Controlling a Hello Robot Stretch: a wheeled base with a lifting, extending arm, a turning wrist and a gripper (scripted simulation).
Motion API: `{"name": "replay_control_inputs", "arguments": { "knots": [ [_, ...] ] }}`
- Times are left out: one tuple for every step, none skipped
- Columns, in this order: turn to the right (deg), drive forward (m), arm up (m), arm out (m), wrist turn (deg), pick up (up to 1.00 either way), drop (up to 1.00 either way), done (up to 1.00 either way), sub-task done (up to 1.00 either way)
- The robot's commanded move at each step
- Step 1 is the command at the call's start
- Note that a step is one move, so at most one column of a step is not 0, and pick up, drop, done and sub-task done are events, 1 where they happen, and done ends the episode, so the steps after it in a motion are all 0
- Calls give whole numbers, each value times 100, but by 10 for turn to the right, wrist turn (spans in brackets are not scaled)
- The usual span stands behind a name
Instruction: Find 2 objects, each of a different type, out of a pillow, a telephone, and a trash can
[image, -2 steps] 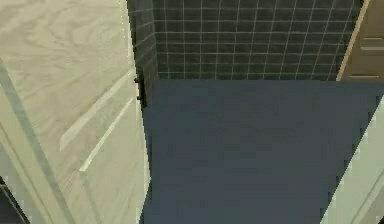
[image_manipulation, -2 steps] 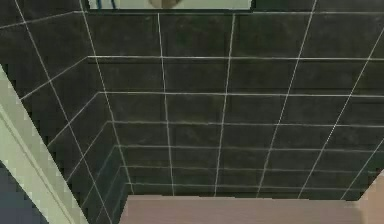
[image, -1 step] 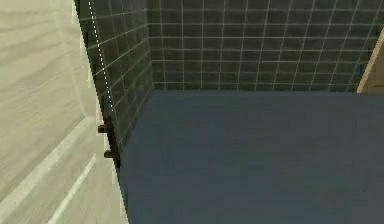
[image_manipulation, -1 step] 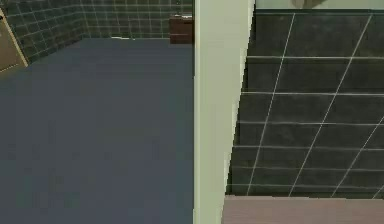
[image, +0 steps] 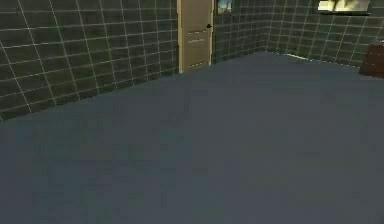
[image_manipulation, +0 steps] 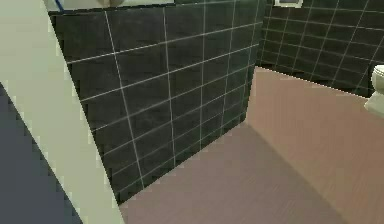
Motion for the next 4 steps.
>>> {"name": "replay_control_inputs", "arguments": {
  "knots": [
    [210, 0, 0, 0, 0, 0, 0, 0, 0],
    [0, 70, 0, 0, 0, 0, 0, 0, 0],
    [270, 0, 0, 0, 0, 0, 0, 0, 0],
    [0, 100, 0, 0, 0, 0, 0, 0, 0]
  ]
}}
